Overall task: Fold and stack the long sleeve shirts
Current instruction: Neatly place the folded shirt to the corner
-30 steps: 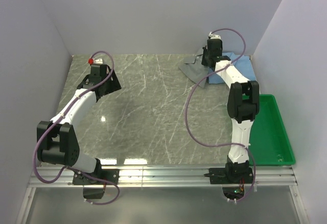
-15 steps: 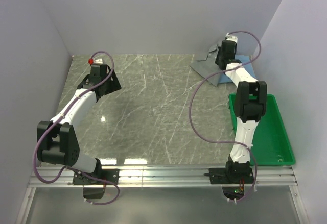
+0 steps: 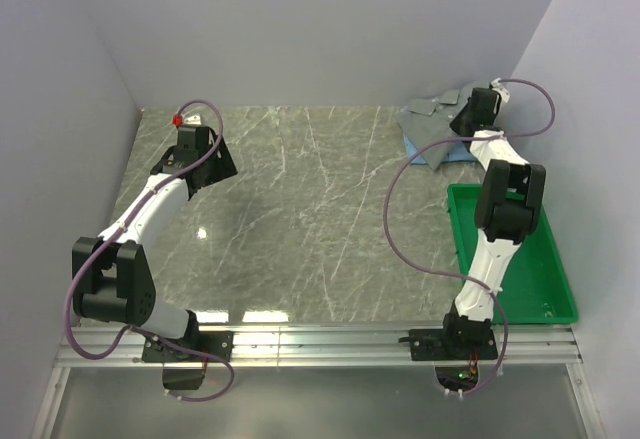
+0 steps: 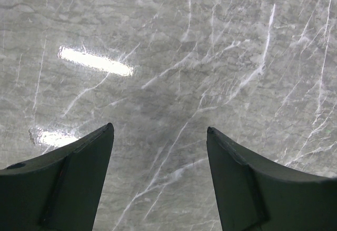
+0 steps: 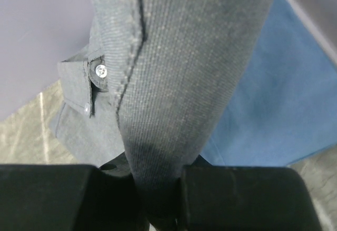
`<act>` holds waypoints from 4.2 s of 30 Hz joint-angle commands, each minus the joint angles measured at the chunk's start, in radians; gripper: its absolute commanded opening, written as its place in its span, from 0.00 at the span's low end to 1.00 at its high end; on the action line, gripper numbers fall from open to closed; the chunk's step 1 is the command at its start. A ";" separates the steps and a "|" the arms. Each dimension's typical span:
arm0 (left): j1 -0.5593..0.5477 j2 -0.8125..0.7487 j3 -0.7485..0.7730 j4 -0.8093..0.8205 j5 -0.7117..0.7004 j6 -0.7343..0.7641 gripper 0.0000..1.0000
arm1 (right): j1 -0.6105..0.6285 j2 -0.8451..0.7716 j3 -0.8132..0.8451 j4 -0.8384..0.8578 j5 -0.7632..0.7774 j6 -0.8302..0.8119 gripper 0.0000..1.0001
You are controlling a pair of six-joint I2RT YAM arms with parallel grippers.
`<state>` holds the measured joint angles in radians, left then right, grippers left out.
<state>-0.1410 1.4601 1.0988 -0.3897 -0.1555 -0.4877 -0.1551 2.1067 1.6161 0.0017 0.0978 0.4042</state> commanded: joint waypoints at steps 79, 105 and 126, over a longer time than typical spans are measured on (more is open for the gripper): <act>-0.002 -0.012 0.003 0.002 0.050 -0.011 0.76 | -0.104 -0.271 -0.091 -0.289 -0.389 0.338 0.50; -0.002 -0.015 0.004 0.000 0.062 -0.008 0.76 | -0.130 -0.295 -0.213 -0.149 -0.374 0.386 0.48; -0.002 -0.024 0.006 -0.005 0.043 -0.003 0.76 | -0.024 -0.065 -0.151 -0.177 -0.362 0.429 0.48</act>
<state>-0.1410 1.4612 1.0988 -0.3946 -0.1097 -0.4915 -0.1699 2.0766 1.4353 -0.1467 -0.2920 0.8639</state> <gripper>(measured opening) 0.763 0.480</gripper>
